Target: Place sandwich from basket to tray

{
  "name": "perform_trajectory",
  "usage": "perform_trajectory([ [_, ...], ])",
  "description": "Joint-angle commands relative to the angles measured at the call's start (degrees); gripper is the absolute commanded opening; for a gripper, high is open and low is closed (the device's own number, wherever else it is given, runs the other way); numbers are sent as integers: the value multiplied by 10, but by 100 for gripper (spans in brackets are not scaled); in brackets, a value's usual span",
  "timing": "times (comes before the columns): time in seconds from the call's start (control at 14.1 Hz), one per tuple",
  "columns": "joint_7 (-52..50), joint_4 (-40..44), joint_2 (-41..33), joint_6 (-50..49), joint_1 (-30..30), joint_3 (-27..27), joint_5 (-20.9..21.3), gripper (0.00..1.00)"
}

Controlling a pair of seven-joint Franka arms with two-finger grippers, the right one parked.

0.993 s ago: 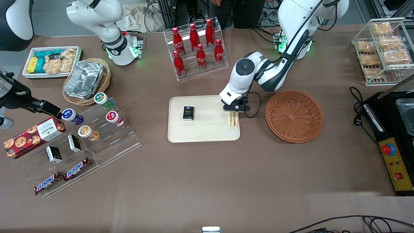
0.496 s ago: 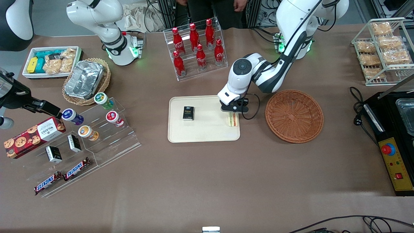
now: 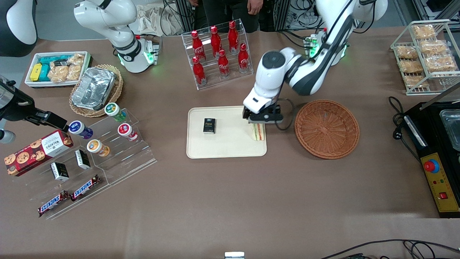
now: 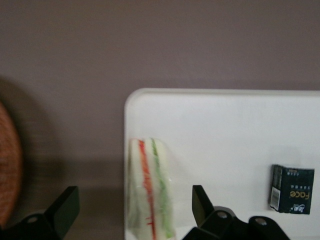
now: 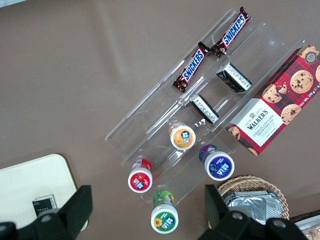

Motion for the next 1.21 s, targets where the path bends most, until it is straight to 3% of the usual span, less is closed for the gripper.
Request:
perform_trajectory([
  [0.0,27,-4,-96,-88,47,0,9,100],
  [0.35,205,81,-130,-253,130,-1,-63,100],
  [0.57,299,118,-143,-341,188,-1,-76,100],
  [0.78,392,117,-177,-361,249,6,-119,100],
  [0.92,464,120,-182,-372,244,62,-150,100],
  [1.13,476,122,-196,-373,248,76,-156,100],
])
